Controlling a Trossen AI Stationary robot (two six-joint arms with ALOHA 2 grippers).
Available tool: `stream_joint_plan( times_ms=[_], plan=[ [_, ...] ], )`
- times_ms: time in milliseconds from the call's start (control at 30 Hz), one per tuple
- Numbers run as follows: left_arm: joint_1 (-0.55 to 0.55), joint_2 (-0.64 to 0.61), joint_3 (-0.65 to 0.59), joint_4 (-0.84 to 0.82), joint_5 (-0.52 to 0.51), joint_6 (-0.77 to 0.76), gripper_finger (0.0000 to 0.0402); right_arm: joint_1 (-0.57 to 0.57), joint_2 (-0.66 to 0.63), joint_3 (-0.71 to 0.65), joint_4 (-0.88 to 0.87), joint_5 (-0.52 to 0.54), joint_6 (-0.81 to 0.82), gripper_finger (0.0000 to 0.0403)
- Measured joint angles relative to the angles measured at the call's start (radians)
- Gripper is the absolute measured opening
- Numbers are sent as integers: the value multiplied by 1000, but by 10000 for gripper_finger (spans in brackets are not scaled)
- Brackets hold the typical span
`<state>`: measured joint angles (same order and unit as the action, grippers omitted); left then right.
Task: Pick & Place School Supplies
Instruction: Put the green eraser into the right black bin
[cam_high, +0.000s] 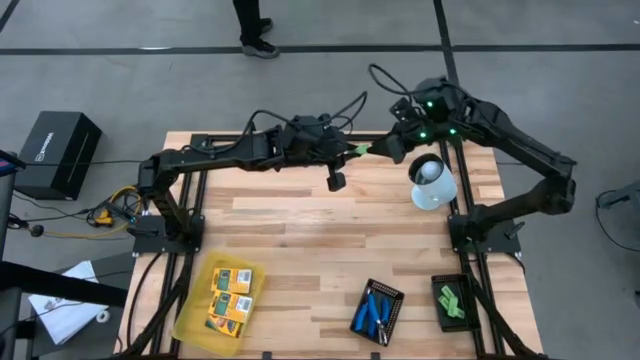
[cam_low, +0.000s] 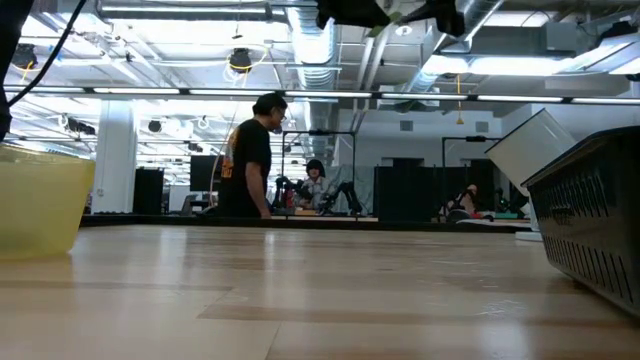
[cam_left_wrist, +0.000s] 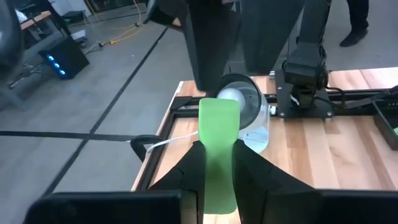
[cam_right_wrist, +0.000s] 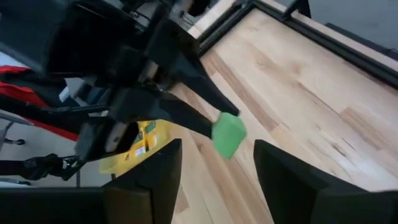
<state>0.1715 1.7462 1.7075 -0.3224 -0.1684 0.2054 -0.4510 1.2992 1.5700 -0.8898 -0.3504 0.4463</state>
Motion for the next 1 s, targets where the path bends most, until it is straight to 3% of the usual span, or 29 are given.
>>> stream_joint_plan(
  times_ms=[267, 700, 1000],
  plan=[
    [0, 0, 0, 23, 0, 28, 44, -1, -3, 1, 5, 2, 9, 166],
    [0, 1, 34, 50, 0, 53, 43, -1, 36, 1, 78, 7, 16, 167],
    [0, 1, 34, 56, 12, 53, 43, -1, 37, 2, 109, 10, 25, 145]
  ],
)
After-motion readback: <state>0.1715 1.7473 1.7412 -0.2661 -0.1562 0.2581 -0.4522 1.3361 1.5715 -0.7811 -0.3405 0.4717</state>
